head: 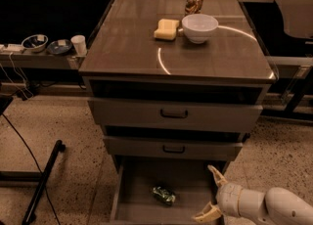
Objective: Pick green can from bottom drawer and place on counter
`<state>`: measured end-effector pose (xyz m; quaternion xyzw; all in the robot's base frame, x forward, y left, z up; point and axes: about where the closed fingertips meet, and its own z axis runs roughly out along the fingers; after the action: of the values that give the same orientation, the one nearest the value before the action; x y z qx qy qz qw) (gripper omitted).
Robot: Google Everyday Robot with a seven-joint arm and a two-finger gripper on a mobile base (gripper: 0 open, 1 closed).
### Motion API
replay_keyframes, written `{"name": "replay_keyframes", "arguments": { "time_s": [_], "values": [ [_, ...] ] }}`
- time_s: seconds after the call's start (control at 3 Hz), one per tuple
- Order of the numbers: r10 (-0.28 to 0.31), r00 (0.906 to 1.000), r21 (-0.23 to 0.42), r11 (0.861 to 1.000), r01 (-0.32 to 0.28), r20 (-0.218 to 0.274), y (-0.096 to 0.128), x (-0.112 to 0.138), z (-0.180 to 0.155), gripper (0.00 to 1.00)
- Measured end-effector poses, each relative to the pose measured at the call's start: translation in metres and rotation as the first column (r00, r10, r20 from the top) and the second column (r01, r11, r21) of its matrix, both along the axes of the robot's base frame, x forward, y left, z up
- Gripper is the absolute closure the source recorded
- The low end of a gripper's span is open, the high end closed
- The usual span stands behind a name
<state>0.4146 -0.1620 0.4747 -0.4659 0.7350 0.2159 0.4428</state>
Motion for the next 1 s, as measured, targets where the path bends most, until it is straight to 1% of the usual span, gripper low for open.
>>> {"name": "replay_keyframes", "arguments": {
  "time_s": [0.33,0.67,1.0],
  "values": [
    [0.007,1.0000,0.002,1.000,-0.007,-0.006,0.002,0.000,0.000,0.00],
    [-0.025,0.9989,0.042,0.999,0.027,-0.039,0.017,0.016,-0.035,0.00],
    [-0.091,0.9935,0.065,0.993,0.095,-0.068,0.039,0.032,-0.105,0.00]
  ]
}}
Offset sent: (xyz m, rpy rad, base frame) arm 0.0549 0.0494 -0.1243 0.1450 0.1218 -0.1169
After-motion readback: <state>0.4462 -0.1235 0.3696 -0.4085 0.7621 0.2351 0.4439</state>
